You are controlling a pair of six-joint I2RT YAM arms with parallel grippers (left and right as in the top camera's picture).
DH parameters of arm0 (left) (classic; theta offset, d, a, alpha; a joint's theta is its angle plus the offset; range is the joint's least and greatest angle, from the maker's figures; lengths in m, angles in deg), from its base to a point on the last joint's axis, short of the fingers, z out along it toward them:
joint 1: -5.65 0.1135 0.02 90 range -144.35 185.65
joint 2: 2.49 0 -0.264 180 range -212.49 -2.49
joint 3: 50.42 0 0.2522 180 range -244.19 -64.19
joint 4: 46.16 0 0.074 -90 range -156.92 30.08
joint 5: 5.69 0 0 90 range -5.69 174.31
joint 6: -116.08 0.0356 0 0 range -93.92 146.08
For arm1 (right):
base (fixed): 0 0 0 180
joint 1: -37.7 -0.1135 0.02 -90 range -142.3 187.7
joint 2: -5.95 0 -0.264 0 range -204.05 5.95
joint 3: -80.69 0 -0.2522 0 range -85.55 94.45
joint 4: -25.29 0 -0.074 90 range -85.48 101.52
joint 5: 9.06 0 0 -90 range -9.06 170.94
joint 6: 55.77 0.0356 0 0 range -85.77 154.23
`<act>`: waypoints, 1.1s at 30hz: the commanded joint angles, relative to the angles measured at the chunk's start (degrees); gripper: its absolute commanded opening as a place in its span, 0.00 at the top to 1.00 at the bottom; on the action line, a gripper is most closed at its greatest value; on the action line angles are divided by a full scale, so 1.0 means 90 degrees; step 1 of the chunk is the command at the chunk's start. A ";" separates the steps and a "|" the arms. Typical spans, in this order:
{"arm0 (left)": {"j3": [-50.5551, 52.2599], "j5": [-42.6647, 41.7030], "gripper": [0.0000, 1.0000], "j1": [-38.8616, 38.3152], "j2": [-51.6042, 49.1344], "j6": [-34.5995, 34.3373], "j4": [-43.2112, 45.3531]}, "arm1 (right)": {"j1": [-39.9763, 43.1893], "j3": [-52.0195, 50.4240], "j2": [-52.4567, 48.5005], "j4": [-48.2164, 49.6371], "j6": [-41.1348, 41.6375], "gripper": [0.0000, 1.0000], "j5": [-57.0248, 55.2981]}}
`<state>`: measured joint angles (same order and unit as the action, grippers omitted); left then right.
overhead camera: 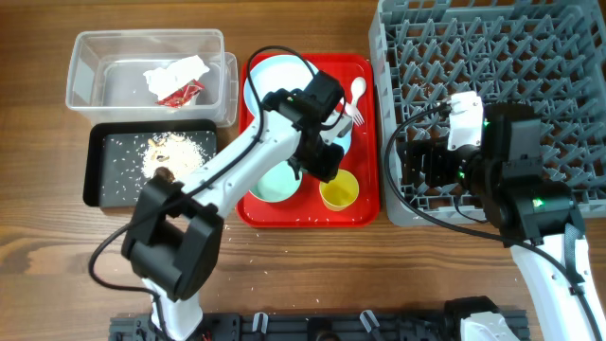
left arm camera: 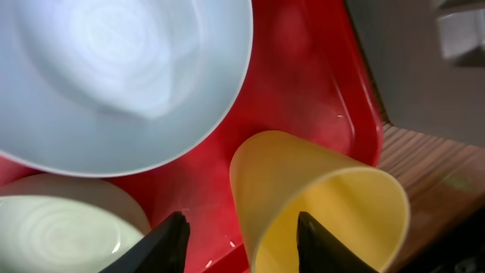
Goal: Sort waste into correct bins and load items into the dishwasher rack
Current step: 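Grasp the yellow cup with the left gripper and hand it to the right gripper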
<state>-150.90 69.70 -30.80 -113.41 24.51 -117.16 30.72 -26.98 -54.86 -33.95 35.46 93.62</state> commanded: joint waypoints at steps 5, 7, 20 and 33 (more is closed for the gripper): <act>0.0053 0.0197 0.96 -0.0117 -0.0357 0.0121 0.0024 | -0.0010 0.0146 -0.0012 -0.0007 0.0036 0.00 0.0104; 0.0051 0.0019 0.96 -0.0114 -0.0338 0.0117 0.0022 | -0.0010 0.0148 -0.0012 -0.0002 0.0049 0.00 0.0107; -0.0321 -0.5807 0.96 0.2098 0.0323 -0.0180 -0.0143 | -0.0010 0.0029 -0.0182 0.1273 0.1207 0.00 0.3502; -0.0321 -0.8259 0.96 0.2603 0.0325 -0.0012 -0.0092 | -0.0056 0.0019 -0.1605 0.3162 0.1370 0.04 0.5974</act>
<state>-152.70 1.29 -7.41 -111.75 23.44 -118.23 30.72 -27.01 -67.30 -7.70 47.31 140.13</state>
